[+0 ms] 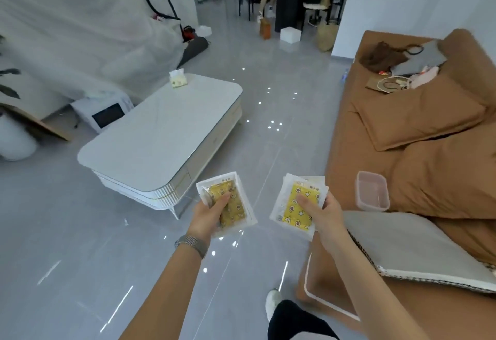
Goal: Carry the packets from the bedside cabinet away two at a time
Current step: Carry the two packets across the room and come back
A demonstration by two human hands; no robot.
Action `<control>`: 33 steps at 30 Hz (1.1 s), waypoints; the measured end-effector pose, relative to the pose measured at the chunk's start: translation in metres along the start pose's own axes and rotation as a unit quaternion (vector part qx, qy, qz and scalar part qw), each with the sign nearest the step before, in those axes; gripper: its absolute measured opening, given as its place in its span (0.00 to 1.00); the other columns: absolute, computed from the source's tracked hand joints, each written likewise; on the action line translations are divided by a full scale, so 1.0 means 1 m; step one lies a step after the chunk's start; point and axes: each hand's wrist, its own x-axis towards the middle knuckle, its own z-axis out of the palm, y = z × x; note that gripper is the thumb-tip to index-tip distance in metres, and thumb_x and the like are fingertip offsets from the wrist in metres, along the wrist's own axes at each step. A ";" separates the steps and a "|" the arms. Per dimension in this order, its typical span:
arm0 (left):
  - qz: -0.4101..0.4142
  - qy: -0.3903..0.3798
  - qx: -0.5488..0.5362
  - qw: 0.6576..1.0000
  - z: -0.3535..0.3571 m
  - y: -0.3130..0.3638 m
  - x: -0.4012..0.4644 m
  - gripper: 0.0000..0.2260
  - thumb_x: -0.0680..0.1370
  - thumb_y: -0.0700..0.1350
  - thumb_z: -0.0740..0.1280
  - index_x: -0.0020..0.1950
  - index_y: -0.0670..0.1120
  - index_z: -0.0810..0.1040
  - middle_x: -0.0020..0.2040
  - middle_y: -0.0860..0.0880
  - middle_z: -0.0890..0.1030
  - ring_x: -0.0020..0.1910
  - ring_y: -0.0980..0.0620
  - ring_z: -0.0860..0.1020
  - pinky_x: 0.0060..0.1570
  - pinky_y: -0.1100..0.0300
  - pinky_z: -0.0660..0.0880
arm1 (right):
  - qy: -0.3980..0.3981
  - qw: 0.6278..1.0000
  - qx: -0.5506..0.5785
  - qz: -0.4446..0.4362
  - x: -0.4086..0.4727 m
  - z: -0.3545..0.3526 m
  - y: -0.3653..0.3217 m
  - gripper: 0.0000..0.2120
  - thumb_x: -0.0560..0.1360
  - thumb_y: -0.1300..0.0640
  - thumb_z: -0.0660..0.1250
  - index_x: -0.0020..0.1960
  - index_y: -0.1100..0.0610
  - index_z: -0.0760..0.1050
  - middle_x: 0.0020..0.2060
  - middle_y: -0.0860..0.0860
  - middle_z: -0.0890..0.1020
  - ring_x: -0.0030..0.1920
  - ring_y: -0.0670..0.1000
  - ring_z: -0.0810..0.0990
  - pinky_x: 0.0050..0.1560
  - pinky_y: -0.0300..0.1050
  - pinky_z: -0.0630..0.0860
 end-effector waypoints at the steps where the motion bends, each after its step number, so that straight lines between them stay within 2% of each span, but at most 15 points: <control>1: -0.003 0.009 0.003 1.000 0.001 0.004 0.011 0.00 0.77 0.45 0.71 0.46 0.49 0.81 0.42 0.52 0.85 0.43 0.53 0.83 0.45 0.56 0.79 | -0.003 1.000 0.000 0.001 0.014 0.007 -0.002 0.10 0.72 0.64 0.74 0.50 0.55 0.77 0.43 0.51 0.86 0.41 0.51 0.86 0.36 0.43 0.81; 4: 0.004 0.019 0.022 1.000 0.010 0.017 0.051 0.01 0.76 0.47 0.71 0.46 0.50 0.81 0.42 0.53 0.85 0.43 0.54 0.83 0.41 0.59 0.79 | -0.013 1.000 -0.006 0.000 0.064 0.022 -0.008 0.10 0.72 0.65 0.74 0.50 0.57 0.78 0.43 0.52 0.86 0.40 0.50 0.86 0.37 0.44 0.82; 8: 0.017 0.036 0.024 0.999 0.034 0.047 0.122 0.02 0.76 0.46 0.71 0.47 0.49 0.81 0.44 0.51 0.85 0.43 0.54 0.83 0.39 0.61 0.79 | -0.035 0.999 -0.016 -0.007 0.153 0.039 -0.030 0.11 0.72 0.64 0.74 0.52 0.57 0.78 0.45 0.53 0.85 0.44 0.53 0.85 0.44 0.50 0.83; 13: 0.014 0.077 0.015 0.997 0.074 0.087 0.201 0.06 0.76 0.44 0.72 0.50 0.44 0.81 0.43 0.49 0.85 0.38 0.57 0.83 0.31 0.67 0.77 | -0.062 0.998 -0.028 0.012 0.262 0.049 -0.073 0.10 0.72 0.62 0.74 0.52 0.55 0.78 0.47 0.54 0.86 0.46 0.55 0.85 0.48 0.53 0.82; 16: 0.002 0.092 0.000 0.996 0.092 0.105 0.245 0.08 0.75 0.44 0.72 0.51 0.42 0.82 0.41 0.50 0.85 0.37 0.57 0.83 0.31 0.67 0.77 | -0.089 0.995 -0.046 0.023 0.320 0.059 -0.091 0.10 0.72 0.63 0.73 0.52 0.56 0.78 0.47 0.54 0.85 0.46 0.55 0.85 0.46 0.52 0.83; 21: -0.033 0.115 -0.046 0.992 0.098 0.120 0.309 0.07 0.76 0.45 0.71 0.50 0.42 0.82 0.43 0.48 0.86 0.38 0.56 0.84 0.32 0.65 0.78 | -0.099 0.992 -0.064 0.041 0.401 0.088 -0.098 0.11 0.72 0.62 0.74 0.53 0.57 0.78 0.48 0.56 0.85 0.48 0.57 0.85 0.50 0.55 0.82; 26: -0.055 0.171 -0.083 0.980 0.085 0.128 0.396 0.08 0.76 0.46 0.71 0.51 0.43 0.82 0.45 0.46 0.86 0.42 0.50 0.85 0.37 0.60 0.80 | -0.120 0.986 -0.095 0.071 0.483 0.133 -0.089 0.11 0.72 0.61 0.75 0.53 0.57 0.79 0.43 0.53 0.86 0.43 0.53 0.86 0.41 0.46 0.82; 30: -0.076 0.186 -0.087 0.976 0.080 0.136 0.480 0.09 0.75 0.46 0.72 0.50 0.42 0.82 0.43 0.46 0.86 0.43 0.48 0.85 0.38 0.58 0.80 | -0.153 0.978 -0.117 0.079 0.560 0.177 -0.092 0.10 0.72 0.63 0.74 0.53 0.58 0.79 0.43 0.53 0.86 0.42 0.53 0.86 0.36 0.42 0.81; 33: -0.094 0.204 -0.090 0.970 0.081 0.149 0.538 0.07 0.75 0.45 0.72 0.47 0.42 0.82 0.42 0.45 0.86 0.41 0.49 0.84 0.33 0.61 0.79 | -0.167 0.974 -0.135 0.077 0.618 0.206 -0.104 0.10 0.72 0.63 0.74 0.52 0.56 0.79 0.43 0.53 0.86 0.42 0.52 0.86 0.36 0.41 0.81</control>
